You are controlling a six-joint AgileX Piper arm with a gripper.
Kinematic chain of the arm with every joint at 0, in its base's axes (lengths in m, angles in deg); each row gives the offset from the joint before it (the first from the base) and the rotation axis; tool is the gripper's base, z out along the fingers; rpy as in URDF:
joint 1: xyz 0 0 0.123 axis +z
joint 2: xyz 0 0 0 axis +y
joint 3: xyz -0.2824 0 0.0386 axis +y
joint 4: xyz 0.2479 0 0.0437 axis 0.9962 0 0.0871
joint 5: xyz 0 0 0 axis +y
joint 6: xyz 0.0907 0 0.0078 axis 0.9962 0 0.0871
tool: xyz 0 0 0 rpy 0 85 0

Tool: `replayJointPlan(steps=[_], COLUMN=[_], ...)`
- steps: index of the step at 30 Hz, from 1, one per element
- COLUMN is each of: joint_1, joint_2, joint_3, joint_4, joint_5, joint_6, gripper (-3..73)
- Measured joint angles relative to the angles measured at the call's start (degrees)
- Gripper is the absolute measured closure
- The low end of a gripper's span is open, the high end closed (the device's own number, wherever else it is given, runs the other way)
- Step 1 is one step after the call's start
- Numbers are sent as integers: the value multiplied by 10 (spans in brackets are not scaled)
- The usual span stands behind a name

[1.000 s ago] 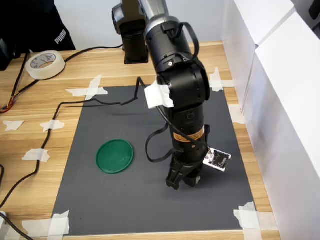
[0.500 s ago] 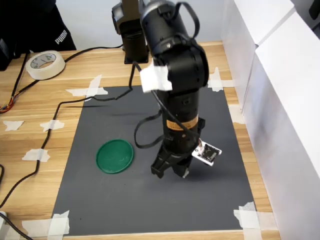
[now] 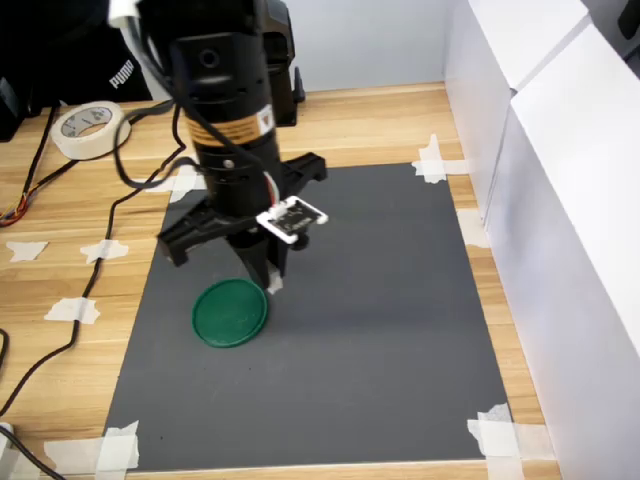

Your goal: Grasp a white terminal and put it on the green lid.

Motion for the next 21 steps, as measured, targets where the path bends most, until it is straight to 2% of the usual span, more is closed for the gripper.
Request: replayJointPlan(steps=[7,21], joint_1=[-53,-74], joint_2=[-13,-14], joint_3=[82,208], joint_4=[0,-15], joint_5=[-14,-157], joint_6=[-41,-34], gripper=[608,608])
